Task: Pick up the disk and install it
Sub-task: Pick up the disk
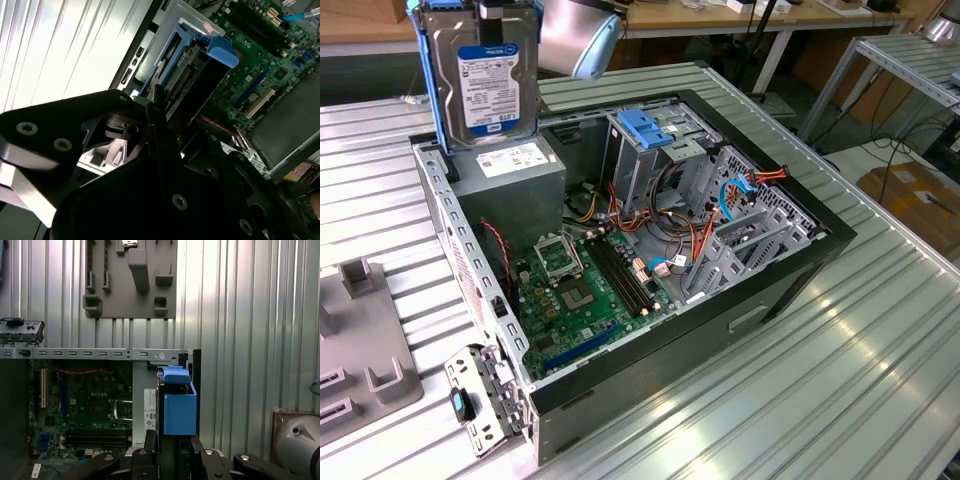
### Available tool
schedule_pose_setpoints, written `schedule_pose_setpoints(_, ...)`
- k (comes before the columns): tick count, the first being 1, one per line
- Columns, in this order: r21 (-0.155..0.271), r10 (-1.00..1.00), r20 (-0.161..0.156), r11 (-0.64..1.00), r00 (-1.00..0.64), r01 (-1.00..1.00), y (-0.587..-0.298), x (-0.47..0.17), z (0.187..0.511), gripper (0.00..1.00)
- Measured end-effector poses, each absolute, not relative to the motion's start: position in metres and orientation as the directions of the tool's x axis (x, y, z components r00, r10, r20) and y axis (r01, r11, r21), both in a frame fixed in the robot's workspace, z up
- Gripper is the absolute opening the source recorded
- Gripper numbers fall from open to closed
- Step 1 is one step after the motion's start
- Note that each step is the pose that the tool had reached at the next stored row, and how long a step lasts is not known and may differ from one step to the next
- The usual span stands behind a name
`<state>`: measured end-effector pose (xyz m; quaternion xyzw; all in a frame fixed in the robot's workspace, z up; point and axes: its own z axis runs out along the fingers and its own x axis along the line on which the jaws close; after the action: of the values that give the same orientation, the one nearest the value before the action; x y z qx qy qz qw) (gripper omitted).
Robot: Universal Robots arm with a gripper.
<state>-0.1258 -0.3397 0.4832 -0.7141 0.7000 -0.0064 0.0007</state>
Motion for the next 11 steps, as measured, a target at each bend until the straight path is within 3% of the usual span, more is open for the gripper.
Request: schedule_pose_setpoints(11,-0.010,-1.000,0.008,-0.020,0.020,-1.000,-0.340,-0.074,0.483,0.35)
